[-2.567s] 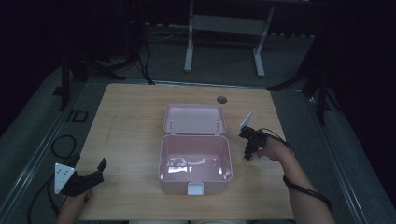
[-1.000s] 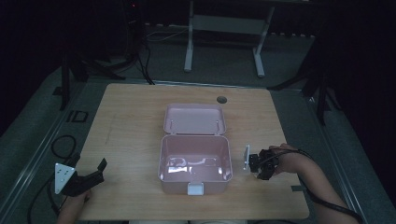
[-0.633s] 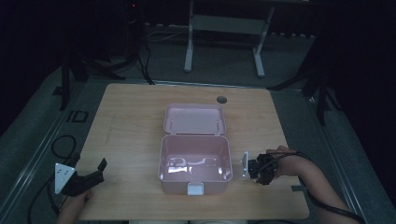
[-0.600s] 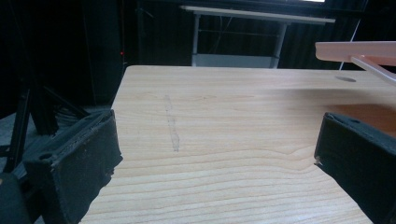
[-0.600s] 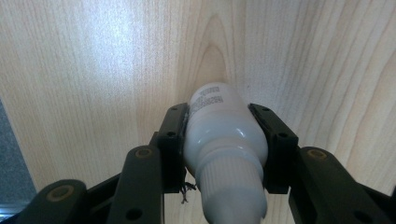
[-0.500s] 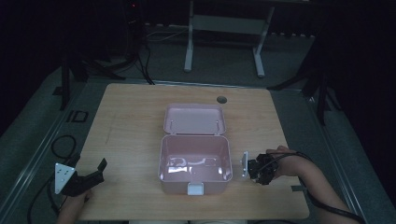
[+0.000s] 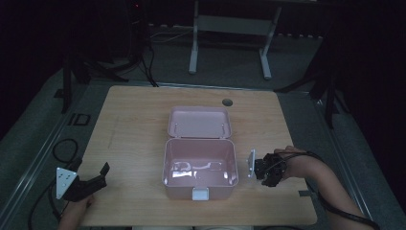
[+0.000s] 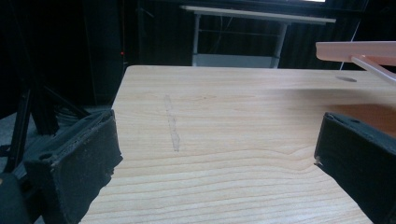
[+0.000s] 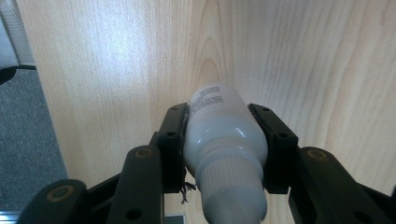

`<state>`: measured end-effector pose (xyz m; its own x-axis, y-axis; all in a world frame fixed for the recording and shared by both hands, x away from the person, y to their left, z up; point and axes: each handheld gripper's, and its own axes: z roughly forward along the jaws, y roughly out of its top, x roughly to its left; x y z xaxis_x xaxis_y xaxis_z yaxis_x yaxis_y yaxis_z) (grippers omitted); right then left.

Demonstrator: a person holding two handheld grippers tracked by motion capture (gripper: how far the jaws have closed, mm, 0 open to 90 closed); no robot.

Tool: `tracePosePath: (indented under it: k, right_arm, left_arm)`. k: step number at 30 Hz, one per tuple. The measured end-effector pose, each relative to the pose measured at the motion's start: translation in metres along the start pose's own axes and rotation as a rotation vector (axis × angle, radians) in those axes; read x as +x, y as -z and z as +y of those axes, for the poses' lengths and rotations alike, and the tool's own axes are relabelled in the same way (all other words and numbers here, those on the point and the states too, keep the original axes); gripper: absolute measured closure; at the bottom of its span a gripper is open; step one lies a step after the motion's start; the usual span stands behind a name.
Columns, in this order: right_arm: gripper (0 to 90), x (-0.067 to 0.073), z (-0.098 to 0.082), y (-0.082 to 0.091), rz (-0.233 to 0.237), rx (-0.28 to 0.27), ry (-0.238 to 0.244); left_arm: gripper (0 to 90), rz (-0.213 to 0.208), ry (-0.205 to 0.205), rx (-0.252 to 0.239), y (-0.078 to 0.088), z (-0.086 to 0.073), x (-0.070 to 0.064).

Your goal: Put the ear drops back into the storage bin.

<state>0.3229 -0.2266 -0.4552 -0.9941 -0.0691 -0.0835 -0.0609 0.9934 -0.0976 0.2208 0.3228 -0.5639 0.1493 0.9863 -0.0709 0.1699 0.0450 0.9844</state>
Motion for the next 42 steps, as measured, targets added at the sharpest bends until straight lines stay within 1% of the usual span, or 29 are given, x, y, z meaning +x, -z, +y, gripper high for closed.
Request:
tracePosePath:
  k: [1, 5, 9, 14, 16, 17, 19, 23, 30, 36, 42]
  right_arm:
    - [59.5, 0.0, 0.001, 0.004, -0.005, -0.001, 0.007]
    - [59.5, 0.001, 0.003, 0.015, -0.01, -0.009, 0.008]
    - [59.5, 0.001, 0.006, 0.031, -0.027, -0.021, 0.009]
    - [59.5, 0.0, 0.01, 0.046, -0.043, -0.009, 0.009]
    - [59.5, -0.001, 0.012, 0.051, -0.047, -0.012, 0.01]
    - [59.5, -0.001, 0.012, 0.051, -0.047, -0.012, 0.01]
    - [59.5, -0.001, 0.016, 0.06, -0.041, -0.021, 0.017]
    - [59.5, -0.001, 0.022, 0.072, -0.05, -0.025, 0.025]
    - [59.5, -0.002, 0.033, 0.086, -0.058, -0.031, 0.035]
    - [59.5, -0.003, 0.046, 0.094, -0.062, -0.055, 0.056]
    - [59.5, -0.007, 0.062, 0.102, -0.068, -0.055, 0.078]
  left_arm:
    - [0.4, 0.0, 0.0, 0.0, 0.0, 0.0, 0.0]
    - [0.4, 0.0, -0.001, 0.0, 0.0, 0.0, 0.0]
    - [0.4, 0.0, -0.001, 0.0, 0.0, 0.0, 0.0]
    - [0.4, 0.001, -0.001, 0.001, 0.0, 0.0, 0.0]
    - [0.4, 0.0, 0.0, 0.001, 0.0, 0.0, 0.0]
    - [0.4, 0.0, 0.0, 0.001, 0.0, 0.0, 0.0]
    - [0.4, 0.0, 0.001, 0.0, 0.0, 0.0, 0.0]
    - [0.4, 0.001, 0.001, -0.001, 0.0, 0.0, 0.0]
    - [0.4, 0.0, 0.002, -0.001, 0.0, 0.0, 0.0]
    - [0.4, 0.0, 0.003, 0.0, 0.0, 0.0, 0.0]
    - [0.4, -0.001, 0.003, -0.001, 0.0, 0.0, 0.0]
